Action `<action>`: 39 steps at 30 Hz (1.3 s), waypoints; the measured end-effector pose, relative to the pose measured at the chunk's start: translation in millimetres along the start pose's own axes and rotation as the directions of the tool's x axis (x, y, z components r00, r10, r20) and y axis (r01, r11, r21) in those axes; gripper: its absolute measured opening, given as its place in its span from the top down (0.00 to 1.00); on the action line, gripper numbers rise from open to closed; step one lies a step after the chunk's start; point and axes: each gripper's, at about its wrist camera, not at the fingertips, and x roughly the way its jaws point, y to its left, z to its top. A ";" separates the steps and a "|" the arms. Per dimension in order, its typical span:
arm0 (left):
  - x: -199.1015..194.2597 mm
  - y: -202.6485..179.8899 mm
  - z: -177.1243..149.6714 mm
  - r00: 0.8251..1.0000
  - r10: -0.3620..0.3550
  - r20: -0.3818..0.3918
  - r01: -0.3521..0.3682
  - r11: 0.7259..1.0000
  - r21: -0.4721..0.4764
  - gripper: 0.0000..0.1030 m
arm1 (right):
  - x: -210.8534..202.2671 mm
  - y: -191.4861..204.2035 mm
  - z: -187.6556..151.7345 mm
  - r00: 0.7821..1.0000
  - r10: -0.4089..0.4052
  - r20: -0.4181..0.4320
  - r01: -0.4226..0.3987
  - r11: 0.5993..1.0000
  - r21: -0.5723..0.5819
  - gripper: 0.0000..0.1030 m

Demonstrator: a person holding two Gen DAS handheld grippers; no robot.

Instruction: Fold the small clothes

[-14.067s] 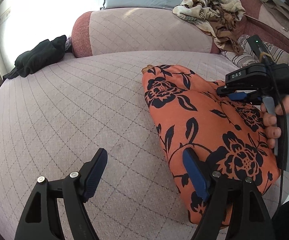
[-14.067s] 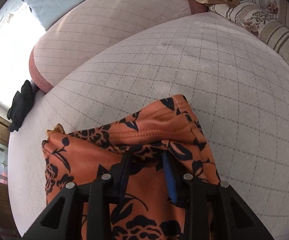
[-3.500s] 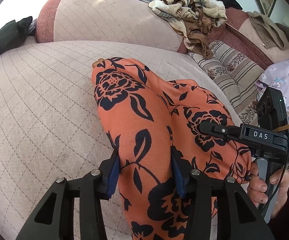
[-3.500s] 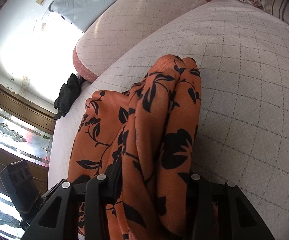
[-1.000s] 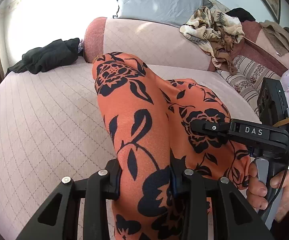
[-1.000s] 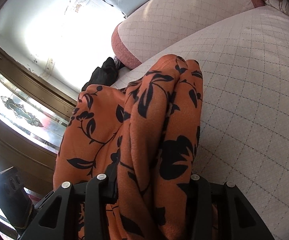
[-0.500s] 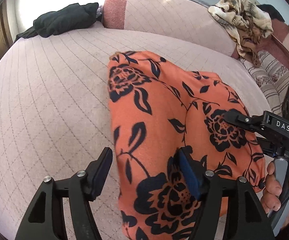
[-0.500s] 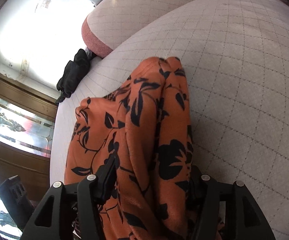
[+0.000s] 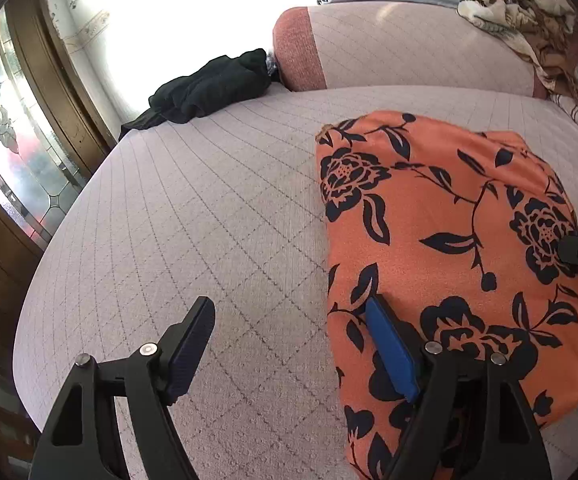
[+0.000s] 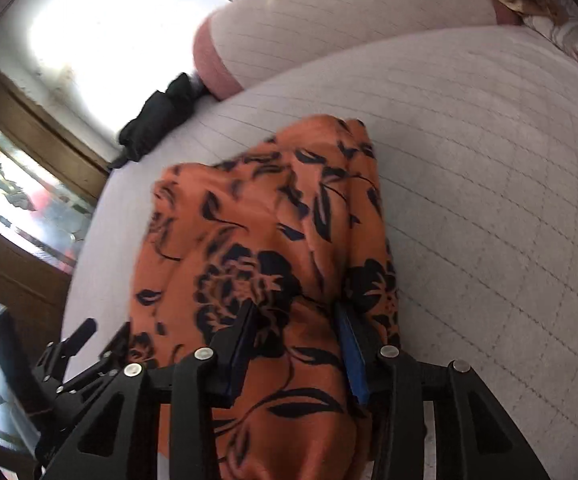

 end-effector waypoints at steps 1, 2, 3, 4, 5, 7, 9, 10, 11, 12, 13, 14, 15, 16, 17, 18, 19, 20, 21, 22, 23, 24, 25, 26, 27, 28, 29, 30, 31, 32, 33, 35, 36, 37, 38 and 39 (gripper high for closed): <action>-6.0 3.9 0.6 1.000 -0.010 -0.010 0.009 1.000 -0.017 0.24 | -3.4 -1.1 1.1 1.000 0.015 0.013 -0.015 1.000 0.009 0.59; -13.5 9.2 -0.1 0.999 -0.031 -0.017 0.031 0.999 -0.044 0.24 | -11.9 -0.4 1.5 0.999 0.028 0.037 -0.028 1.000 0.012 0.59; -21.5 15.0 -2.4 0.999 -0.051 -0.017 0.049 0.996 -0.074 0.24 | -22.0 -0.9 -0.3 0.997 0.038 0.072 -0.039 0.999 0.011 0.58; -28.4 18.8 -6.0 0.998 -0.061 -0.014 0.059 0.993 -0.100 0.24 | -32.5 0.8 -3.2 0.993 0.042 0.113 -0.043 0.999 0.004 0.57; -38.7 23.7 -9.5 0.998 -0.065 -0.008 0.063 0.991 -0.120 0.24 | -42.0 3.1 -7.3 0.988 0.043 0.146 -0.042 0.999 -0.006 0.57; -58.0 29.8 -14.5 0.999 -0.044 0.007 0.045 0.989 -0.142 0.22 | -61.5 10.3 -18.2 0.979 0.044 0.201 -0.037 0.999 -0.039 0.57; -79.7 35.6 -16.8 0.999 -0.010 0.031 0.014 0.989 -0.150 0.20 | -79.9 21.7 -32.5 0.967 0.040 0.250 -0.019 0.996 -0.085 0.52; -91.5 37.4 -18.8 0.999 0.005 0.045 0.002 0.988 -0.153 0.20 | -89.2 27.1 -40.5 0.962 0.034 0.271 -0.006 0.994 -0.106 0.51; -102.2 39.9 -17.9 0.998 0.018 0.062 -0.008 0.988 -0.154 0.20 | -98.0 32.5 -47.9 0.957 0.030 0.287 0.006 0.993 -0.122 0.51; -112.2 41.9 -16.2 0.996 0.031 0.081 -0.018 0.988 -0.154 0.20 | -105.5 36.9 -54.2 0.955 0.030 0.296 0.009 0.991 -0.131 0.50; -122.0 44.4 -15.1 0.994 0.045 0.099 -0.029 0.987 -0.155 0.20 | -113.4 41.1 -60.7 0.954 0.030 0.300 0.012 0.990 -0.138 0.48; -132.5 46.0 -14.3 0.991 0.061 0.116 -0.043 0.987 -0.156 0.20 | -120.2 44.8 -65.4 0.952 0.022 0.306 0.023 0.989 -0.144 0.47; -142.9 47.2 -13.4 0.988 0.075 0.135 -0.054 0.986 -0.157 0.20 | -127.1 48.7 -70.1 0.948 0.008 0.317 0.042 0.988 -0.149 0.47; -152.8 47.9 -11.9 0.984 0.084 0.154 -0.059 0.986 -0.159 0.19 | -134.7 52.8 -73.8 0.945 -0.006 0.327 0.060 0.986 -0.156 0.47; -159.7 49.5 -9.8 0.982 0.088 0.169 -0.060 0.985 -0.161 0.16 | -141.6 56.4 -77.1 0.943 -0.010 0.334 0.070 0.983 -0.167 0.47; -167.9 51.0 -8.9 0.979 0.088 0.182 -0.057 0.984 -0.167 0.09 | -148.7 60.5 -79.2 0.940 -0.016 0.341 0.081 0.981 -0.179 0.47; -175.0 53.3 -8.0 0.977 0.089 0.195 -0.055 0.983 -0.173 0.07 | -156.4 64.1 -81.1 0.936 -0.024 0.350 0.095 0.977 -0.188 0.46; -183.8 54.2 -7.8 0.972 0.096 0.212 -0.058 0.983 -0.177 0.07 | -164.1 68.2 -83.0 0.932 -0.029 0.360 0.108 0.974 -0.200 0.45; -192.0 54.1 -7.9 0.967 0.106 0.231 -0.065 0.982 -0.179 0.07 | -172.2 72.5 -85.1 0.927 -0.032 0.372 0.120 0.969 -0.214 0.44; -200.1 54.6 -8.1 0.961 0.116 0.249 -0.071 0.981 -0.181 0.07 | -180.0 77.2 -87.3 0.922 -0.035 0.386 0.132 0.965 -0.227 0.44; -207.2 54.6 -7.8 0.957 0.121 0.264 -0.075 0.981 -0.179 0.07 | -187.6 81.4 -89.3 0.916 -0.039 0.399 0.145 0.960 -0.238 0.44; -213.6 54.6 -7.3 0.954 0.120 0.275 -0.073 0.982 -0.176 0.07 | -194.4 85.1 -91.1 0.911 -0.044 0.409 0.156 0.957 -0.245 0.43; -219.2 54.9 -6.6 0.953 0.114 0.281 -0.066 0.982 -0.174 0.07 | -200.7 88.4 -92.6 0.909 -0.049 0.415 0.166 0.954 -0.251 0.43; -224.5 55.9 -6.2 0.952 0.105 0.288 -0.055 0.983 -0.176 0.07 | -206.2 91.1 -94.0 0.907 -0.053 0.418 0.173 0.952 -0.253 0.43; -230.9 57.1 -6.5 0.951 0.097 0.295 -0.044 0.983 -0.180 0.07 | -211.0 93.3 -95.6 0.905 -0.054 0.421 0.175 0.951 -0.254 0.43; -235.0 57.6 -6.5 0.949 0.090 0.301 -0.035 0.982 -0.183 0.07 | -215.1 95.3 -97.0 0.905 -0.052 0.422 0.174 0.951 -0.256 0.43; -240.1 59.0 -6.7 0.948 0.085 0.306 -0.027 0.982 -0.187 0.07 | -218.7 97.3 -98.4 0.905 -0.053 0.421 0.175 0.951 -0.257 0.43; -244.6 60.3 -6.5 0.946 0.083 0.313 -0.022 0.981 -0.192 0.07 | -222.0 99.0 -99.9 0.904 -0.055 0.423 0.179 0.949 -0.259 0.43; -249.1 61.5 -6.6 0.943 0.084 0.322 -0.020 0.980 -0.197 0.07 | -225.4 101.0 -101.7 0.902 -0.057 0.428 0.185 0.947 -0.263 0.43; -253.6 63.0 -6.8 0.939 0.085 0.332 -0.018 0.979 -0.201 0.07 | -228.7 103.2 -103.6 0.899 -0.061 0.433 0.193 0.944 -0.268 0.43; -257.9 64.1 -7.1 0.936 0.087 0.341 -0.016 0.979 -0.204 0.07 | -231.0 105.2 -105.2 0.896 -0.068 0.439 0.205 0.940 -0.273 0.43; -264.0 66.1 -7.2 0.931 0.090 0.353 -0.016 0.978 -0.209 0.07 | -234.1 109.1 -108.2 0.893 -0.080 0.443 0.225 0.932 -0.283 0.43; -266.5 67.0 -7.4 0.929 0.092 0.357 -0.015 0.977 -0.213 0.07 | -235.0 110.3 -109.3 0.894 -0.080 0.442 0.226 0.931 -0.288 0.43; -269.0 68.1 -7.8 0.928 0.093 0.362 -0.014 0.976 -0.216 0.07 | -235.9 111.6 -110.5 0.895 -0.076 0.440 0.223 0.929 -0.294 0.43; -270.4 69.1 -7.9 0.926 0.092 0.366 -0.011 0.976 -0.219 0.07 | -236.4 112.6 -111.3 0.896 -0.074 0.439 0.222 0.929 -0.297 0.43; -271.1 70.1 -7.8 0.926 0.089 0.367 -0.007 0.976 -0.220 0.07 | -236.6 113.5 -111.9 0.896 -0.073 0.438 0.222 0.928 -0.299 0.43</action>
